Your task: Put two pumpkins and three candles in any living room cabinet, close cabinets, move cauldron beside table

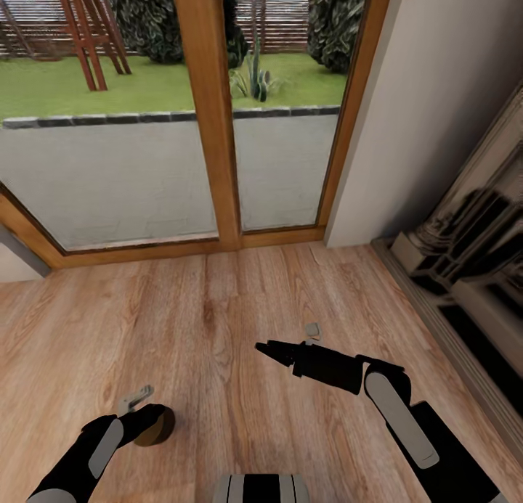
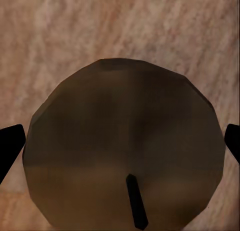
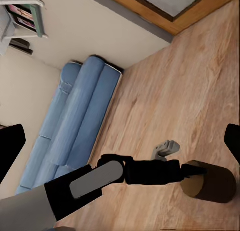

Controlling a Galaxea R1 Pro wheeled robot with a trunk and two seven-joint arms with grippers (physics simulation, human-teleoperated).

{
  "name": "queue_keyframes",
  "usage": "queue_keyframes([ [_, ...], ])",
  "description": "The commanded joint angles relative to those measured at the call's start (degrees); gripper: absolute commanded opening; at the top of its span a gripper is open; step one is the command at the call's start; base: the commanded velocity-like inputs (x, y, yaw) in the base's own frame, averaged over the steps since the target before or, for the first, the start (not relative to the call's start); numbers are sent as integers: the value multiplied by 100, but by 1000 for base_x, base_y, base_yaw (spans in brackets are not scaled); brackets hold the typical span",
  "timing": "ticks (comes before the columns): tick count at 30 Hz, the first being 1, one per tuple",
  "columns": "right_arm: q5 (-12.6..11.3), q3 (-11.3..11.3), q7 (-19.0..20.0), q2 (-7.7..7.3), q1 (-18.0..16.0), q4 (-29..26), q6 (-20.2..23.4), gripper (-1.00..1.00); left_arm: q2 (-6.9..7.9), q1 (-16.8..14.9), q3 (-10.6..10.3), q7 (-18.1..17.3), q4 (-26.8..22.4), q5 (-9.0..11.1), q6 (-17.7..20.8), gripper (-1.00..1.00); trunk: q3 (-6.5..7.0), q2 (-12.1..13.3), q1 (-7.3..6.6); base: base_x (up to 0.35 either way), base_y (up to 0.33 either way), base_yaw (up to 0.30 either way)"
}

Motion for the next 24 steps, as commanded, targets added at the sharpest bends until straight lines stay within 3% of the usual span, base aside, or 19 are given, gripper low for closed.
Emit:
queue_keyframes([
  [1, -35, 3, -3, -3, -3, 39, 23, 100, -1, 0, 5, 39, -10, 61, 34, -100, 19, 0, -3, 0, 0, 0],
  [8, -62, -13, 0, -3, -4, 223, -14, 100, -1, 0, 12, 39, -10, 75, 34, -100, 174, 9, -21, -153, 0, 0],
  [10, -58, -230, -10, -3, -3, 303, 4, 100, -6, 0, 12, 39, -10, 79, 32, -100, 218, 12, -27, -11, 0, 0],
  [17, -63, -280, 10, 5, -5, 498, -14, 100, 5, 0, 12, 28, -54, 89, 39, -100, 373, 21, -45, -21, 0, 0],
  [24, -63, -288, 9, 6, -5, 565, -14, 100, 14, 0, 14, 22, -105, 103, 50, -100, 541, 31, -63, -269, 0, -48],
])
